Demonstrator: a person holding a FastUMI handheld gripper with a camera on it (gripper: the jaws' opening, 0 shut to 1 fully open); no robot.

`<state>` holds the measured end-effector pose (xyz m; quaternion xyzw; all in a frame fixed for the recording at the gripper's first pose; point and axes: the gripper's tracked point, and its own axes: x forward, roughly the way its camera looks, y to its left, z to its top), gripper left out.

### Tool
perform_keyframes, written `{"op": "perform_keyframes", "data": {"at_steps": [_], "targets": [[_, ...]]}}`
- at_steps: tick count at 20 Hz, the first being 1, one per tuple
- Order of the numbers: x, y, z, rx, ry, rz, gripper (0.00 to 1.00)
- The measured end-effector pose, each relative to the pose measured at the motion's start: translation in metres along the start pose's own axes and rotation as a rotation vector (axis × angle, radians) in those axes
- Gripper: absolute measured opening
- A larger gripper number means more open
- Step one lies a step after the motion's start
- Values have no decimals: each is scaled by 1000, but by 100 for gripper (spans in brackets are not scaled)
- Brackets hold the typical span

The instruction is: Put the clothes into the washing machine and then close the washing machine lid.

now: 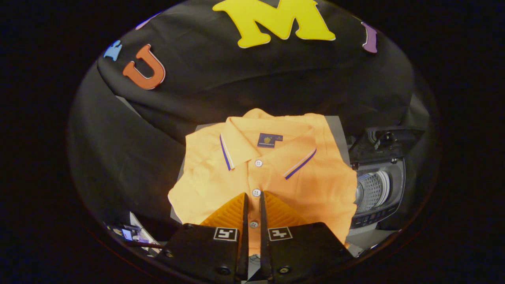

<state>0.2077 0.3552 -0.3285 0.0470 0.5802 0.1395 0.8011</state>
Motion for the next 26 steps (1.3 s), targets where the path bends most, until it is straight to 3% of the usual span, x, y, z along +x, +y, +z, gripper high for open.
{"op": "perform_keyframes", "data": {"at_steps": [4,7,13,16,19,26], "targets": [[-29,2,19,24,-92,25,15],[-59,4,45,48,-202,44,9],[-16,-28,-6,47,-39,-60,9],[4,-24,-25,-14,35,-67,40],[19,-27,-30,-61,55,-136,52],[46,-8,-36,-159,118,-170,52]]}}
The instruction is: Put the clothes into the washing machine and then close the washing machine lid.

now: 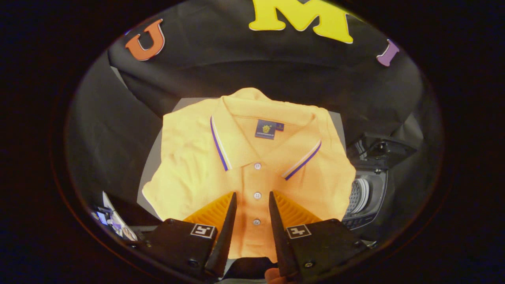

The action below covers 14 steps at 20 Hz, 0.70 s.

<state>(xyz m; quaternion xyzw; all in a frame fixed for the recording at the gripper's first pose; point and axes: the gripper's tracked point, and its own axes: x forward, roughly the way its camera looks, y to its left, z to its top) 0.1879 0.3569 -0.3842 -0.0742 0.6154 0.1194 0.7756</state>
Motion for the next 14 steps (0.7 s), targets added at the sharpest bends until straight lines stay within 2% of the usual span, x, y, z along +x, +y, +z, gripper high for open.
{"op": "perform_keyframes", "data": {"at_steps": [3,8,12,14], "targets": [[12,-3,-4,-4,30,-19,52],[16,-8,-1,-111,8,-101,54],[16,-6,1,-32,-1,-64,56],[15,-7,-2,-68,-16,-52,55]]}}
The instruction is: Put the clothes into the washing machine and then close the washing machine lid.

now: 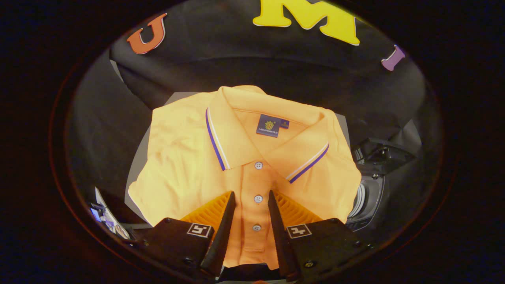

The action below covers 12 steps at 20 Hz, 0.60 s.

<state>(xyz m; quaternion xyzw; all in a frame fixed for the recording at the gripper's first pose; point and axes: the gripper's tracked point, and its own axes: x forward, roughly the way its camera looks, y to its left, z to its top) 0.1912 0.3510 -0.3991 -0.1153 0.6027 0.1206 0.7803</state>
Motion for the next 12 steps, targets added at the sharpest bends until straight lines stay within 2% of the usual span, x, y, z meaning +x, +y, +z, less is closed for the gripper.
{"op": "perform_keyframes", "data": {"at_steps": [1,3,6,8,10,11,12], "targets": [[3,0,2,3,-14,3,55],[3,-3,2,18,-19,11,45],[5,-2,0,104,3,73,12],[2,-6,-1,126,18,110,8],[1,-26,3,108,-24,9,7],[1,-31,6,99,-50,-20,7],[-2,-29,4,103,-62,-13,6]]}}
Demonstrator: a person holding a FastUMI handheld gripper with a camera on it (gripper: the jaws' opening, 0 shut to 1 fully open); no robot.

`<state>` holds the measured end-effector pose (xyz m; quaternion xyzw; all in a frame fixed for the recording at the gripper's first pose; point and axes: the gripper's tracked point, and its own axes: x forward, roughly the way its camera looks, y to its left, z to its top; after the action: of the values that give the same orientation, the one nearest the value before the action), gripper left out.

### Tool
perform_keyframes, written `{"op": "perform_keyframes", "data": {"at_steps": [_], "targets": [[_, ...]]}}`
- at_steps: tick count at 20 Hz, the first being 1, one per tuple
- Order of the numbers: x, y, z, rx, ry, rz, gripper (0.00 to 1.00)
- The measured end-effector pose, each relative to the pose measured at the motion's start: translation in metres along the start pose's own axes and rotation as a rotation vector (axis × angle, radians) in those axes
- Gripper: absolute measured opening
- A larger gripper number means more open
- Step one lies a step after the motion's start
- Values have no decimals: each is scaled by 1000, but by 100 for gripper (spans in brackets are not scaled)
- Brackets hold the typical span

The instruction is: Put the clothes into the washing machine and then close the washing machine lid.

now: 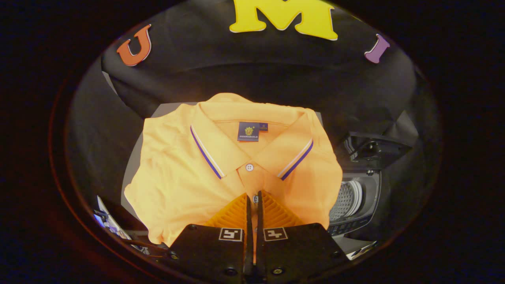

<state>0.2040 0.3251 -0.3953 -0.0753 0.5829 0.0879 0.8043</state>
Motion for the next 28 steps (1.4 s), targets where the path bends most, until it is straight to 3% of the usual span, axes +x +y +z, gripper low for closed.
{"op": "perform_keyframes", "data": {"at_steps": [7,16,23,28], "targets": [[-38,-7,13,65,-105,60,6],[-108,-51,36,242,-288,71,6],[-154,-133,18,427,-413,38,6],[-157,-197,7,514,-438,22,6]]}}
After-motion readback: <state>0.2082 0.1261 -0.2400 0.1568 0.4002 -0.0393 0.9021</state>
